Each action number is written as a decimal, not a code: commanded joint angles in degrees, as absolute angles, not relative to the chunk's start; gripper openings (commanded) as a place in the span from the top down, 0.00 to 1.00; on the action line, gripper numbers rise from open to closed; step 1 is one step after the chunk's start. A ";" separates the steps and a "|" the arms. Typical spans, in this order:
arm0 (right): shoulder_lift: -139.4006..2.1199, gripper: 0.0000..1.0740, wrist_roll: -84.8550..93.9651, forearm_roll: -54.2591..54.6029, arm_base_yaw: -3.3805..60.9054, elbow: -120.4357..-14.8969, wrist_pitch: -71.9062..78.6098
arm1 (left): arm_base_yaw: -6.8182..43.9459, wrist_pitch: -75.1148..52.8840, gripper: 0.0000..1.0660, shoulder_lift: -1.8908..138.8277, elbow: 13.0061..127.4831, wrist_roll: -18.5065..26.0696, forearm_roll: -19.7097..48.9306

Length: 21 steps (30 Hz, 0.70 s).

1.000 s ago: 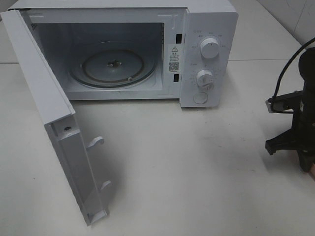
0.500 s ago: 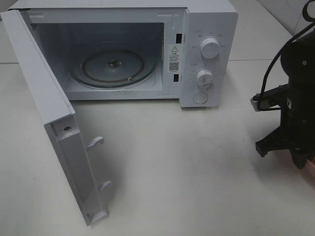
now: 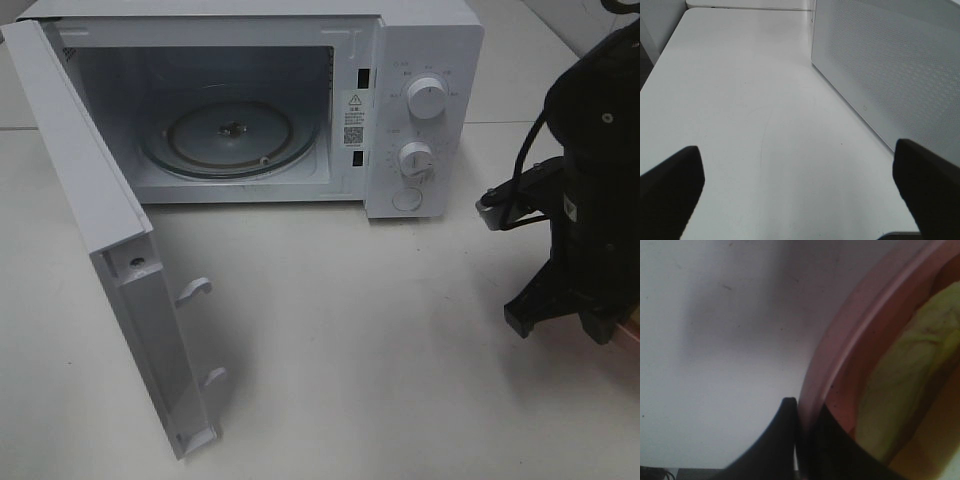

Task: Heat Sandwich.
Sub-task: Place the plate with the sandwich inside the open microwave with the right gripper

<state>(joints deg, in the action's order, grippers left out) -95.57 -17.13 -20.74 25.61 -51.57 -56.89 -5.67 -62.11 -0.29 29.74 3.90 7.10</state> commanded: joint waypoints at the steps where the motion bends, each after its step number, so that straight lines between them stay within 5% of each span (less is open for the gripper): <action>1: -93.11 1.00 -17.19 -22.06 27.90 -49.79 -58.50 | -6.02 -61.31 0.08 -1.20 29.68 3.61 7.33; 21: -84.51 1.00 -16.39 -22.86 43.95 -44.86 -61.13 | -6.02 -61.31 0.08 -1.20 29.68 3.61 7.33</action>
